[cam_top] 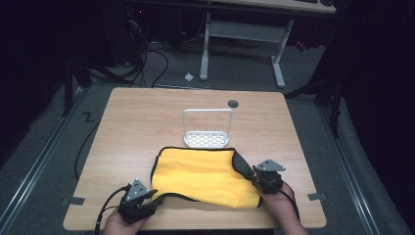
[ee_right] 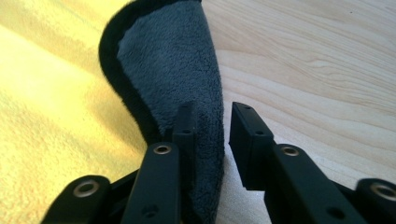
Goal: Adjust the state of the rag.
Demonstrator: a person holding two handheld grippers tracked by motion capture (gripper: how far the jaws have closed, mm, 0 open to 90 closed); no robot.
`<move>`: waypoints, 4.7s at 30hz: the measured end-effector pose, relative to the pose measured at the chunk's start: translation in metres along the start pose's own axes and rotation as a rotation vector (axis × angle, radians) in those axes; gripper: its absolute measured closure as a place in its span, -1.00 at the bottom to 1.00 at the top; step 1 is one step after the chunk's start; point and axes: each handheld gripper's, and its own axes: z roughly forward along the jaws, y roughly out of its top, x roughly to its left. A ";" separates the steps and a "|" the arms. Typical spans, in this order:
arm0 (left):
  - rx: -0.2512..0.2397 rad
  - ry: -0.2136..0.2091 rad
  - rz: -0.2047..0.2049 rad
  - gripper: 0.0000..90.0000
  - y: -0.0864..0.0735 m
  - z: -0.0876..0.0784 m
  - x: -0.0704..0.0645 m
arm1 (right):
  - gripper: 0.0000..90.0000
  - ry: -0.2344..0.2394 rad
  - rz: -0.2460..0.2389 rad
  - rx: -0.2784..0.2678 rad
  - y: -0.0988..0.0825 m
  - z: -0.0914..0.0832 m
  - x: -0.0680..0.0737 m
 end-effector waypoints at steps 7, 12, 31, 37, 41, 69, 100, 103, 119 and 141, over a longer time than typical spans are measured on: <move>-0.009 0.018 -0.055 0.21 -0.018 -0.022 0.008 | 0.59 0.002 -0.002 -0.009 0.001 -0.001 0.001; -0.013 0.012 -0.095 0.14 -0.029 -0.036 0.016 | 0.58 0.001 -0.002 -0.005 0.000 -0.001 0.002; -0.052 -0.048 -0.132 -0.10 -0.020 -0.026 0.025 | 0.93 -0.070 -0.117 -0.055 0.021 0.001 0.029; -0.035 -0.067 -0.127 -0.12 -0.020 -0.022 0.022 | 0.70 -0.138 0.028 -0.004 0.028 0.020 -0.032; -0.024 -0.083 -0.131 -0.15 -0.022 -0.022 0.020 | 0.22 -0.123 0.082 -0.034 0.027 0.006 -0.039; -0.006 -0.068 -0.044 0.32 0.012 0.025 0.014 | 0.24 0.013 0.096 -0.018 -0.026 -0.047 0.001; 0.032 -0.238 0.109 0.15 0.014 0.037 -0.036 | 0.67 0.095 -0.047 -0.067 0.066 0.027 0.036; 0.031 -0.222 0.092 0.45 0.015 0.037 -0.032 | 0.45 0.111 -0.052 -0.033 0.073 0.042 0.038; 0.022 -0.225 0.051 0.64 0.014 0.038 -0.024 | 0.44 0.132 0.012 -0.063 0.022 0.002 0.029; -0.010 -0.094 0.002 0.29 0.024 0.041 0.003 | 0.50 0.021 0.078 -0.087 -0.020 -0.078 -0.010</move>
